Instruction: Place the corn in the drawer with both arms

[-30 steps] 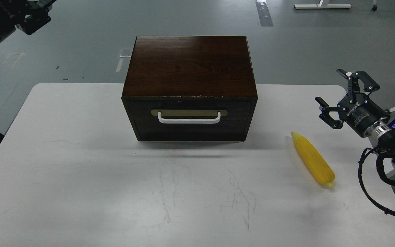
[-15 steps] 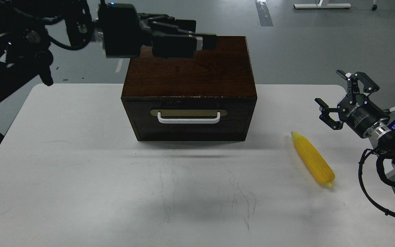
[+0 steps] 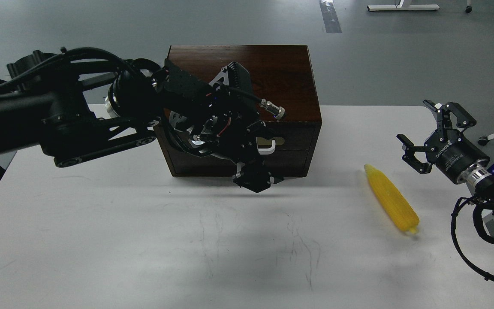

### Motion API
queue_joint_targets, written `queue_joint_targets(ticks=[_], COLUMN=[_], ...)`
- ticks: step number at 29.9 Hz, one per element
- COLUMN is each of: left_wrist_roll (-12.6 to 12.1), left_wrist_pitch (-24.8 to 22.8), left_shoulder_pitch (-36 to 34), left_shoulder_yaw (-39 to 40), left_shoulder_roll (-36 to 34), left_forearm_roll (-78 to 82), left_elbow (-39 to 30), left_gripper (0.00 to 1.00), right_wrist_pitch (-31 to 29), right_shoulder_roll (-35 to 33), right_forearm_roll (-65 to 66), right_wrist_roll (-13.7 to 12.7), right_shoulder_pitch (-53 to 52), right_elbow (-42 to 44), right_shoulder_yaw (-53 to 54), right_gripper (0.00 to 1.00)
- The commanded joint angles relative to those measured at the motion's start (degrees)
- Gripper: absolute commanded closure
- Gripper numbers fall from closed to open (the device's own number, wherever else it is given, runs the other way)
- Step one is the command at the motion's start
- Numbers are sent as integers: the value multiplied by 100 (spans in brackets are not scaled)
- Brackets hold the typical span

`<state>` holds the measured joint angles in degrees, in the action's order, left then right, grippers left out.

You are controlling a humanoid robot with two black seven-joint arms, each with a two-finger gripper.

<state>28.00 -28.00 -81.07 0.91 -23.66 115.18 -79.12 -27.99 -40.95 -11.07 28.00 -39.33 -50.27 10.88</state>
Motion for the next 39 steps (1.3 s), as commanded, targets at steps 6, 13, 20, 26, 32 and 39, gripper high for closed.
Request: queue_joint_targets(ticks=[6,13,20,26,32,39], left_wrist_roll=[0,0,0,0,0,0], left_wrist_pitch=[0,0,0,0,0,0], left_shoulder_pitch=[3,12,29,-6,-6,82], left_shoulder_yaw=[-513,-531,-539,-531,-531,-592], left_shoulder_roll=[151,116,99,81,72,55], left_forearm_roll=[242,409,488,479,471,488], left_elbow=[405,423,432,467,590,608], left_gripper=[2,2,2,2,2,2], right_wrist_pitch=[-1,-1,-1,-1,-1,-1], right_shoulder_roll=[-1,-1,-1,17,43,34], right_forearm_roll=[0,0,0,0,0,0], right_wrist_roll=[0,0,0,0,0,0], right_shoulder_pitch=[13,84,119,136,163,172], right_elbow=[0,0,0,0,0,9], right_shoulder_yaw=[11,28,28,28,28,46], right_gripper=[1,1,1,1,1,1])
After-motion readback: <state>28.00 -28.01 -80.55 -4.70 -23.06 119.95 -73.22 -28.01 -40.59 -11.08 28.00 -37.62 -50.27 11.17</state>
